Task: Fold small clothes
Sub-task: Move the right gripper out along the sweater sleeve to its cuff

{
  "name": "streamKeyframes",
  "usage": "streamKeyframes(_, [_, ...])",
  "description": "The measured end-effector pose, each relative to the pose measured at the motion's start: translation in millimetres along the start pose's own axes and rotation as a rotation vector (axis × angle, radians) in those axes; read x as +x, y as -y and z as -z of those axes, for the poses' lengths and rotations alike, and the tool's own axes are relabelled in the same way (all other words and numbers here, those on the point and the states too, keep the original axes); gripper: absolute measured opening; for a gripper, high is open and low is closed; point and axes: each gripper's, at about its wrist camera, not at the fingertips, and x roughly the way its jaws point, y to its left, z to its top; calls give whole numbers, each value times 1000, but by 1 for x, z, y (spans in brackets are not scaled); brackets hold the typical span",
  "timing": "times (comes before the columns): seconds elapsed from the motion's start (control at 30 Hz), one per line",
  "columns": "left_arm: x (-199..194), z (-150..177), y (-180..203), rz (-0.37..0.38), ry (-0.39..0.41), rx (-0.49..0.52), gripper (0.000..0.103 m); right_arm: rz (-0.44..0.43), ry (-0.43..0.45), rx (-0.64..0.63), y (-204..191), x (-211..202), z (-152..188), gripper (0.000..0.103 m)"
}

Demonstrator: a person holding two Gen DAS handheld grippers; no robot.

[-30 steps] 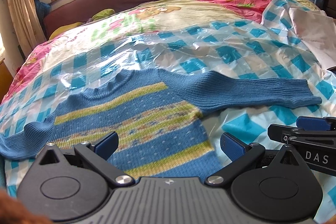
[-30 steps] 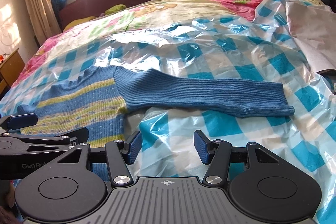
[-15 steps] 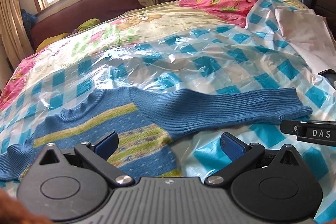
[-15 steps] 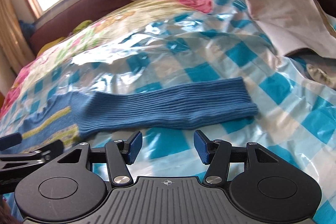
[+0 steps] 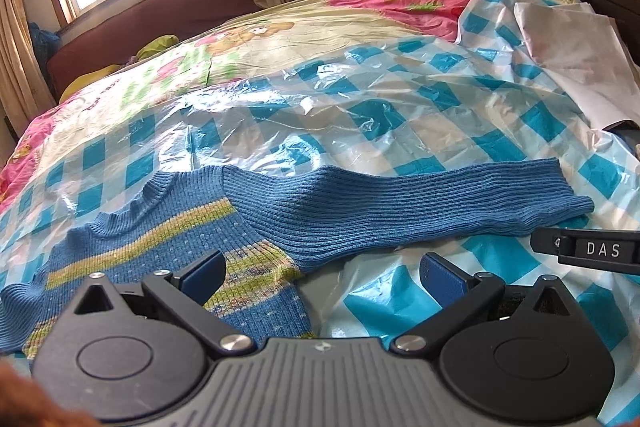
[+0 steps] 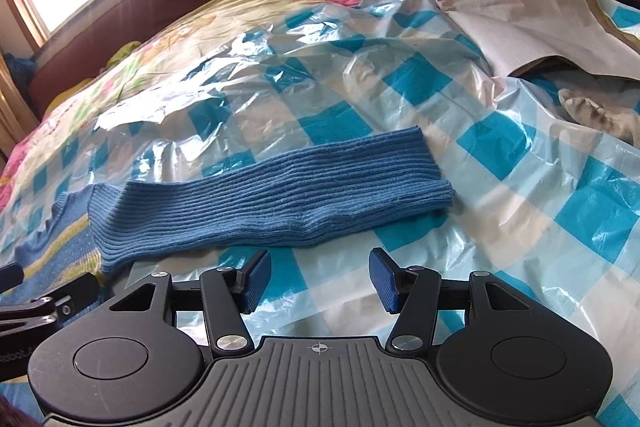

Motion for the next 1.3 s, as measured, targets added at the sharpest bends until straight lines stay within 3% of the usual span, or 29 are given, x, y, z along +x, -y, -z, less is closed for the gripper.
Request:
streamKeyframes(0.2, [2, -2, -1, -11, -2, -7, 103, -8, 14, -24, -9, 0, -4, 54])
streamKeyframes(0.5, [9, -6, 10, -7, -6, 18, 103, 14, -9, 25, 11, 13, -4, 54])
streamKeyframes(1.03, [19, -9, 23, 14, -16, 35, 103, -142, 12, 422, 83, 42, -11, 54])
streamKeyframes(1.3, [21, -10, 22, 19, -18, 27, 103, -174, 28, 536, 94, 61, -20, 54])
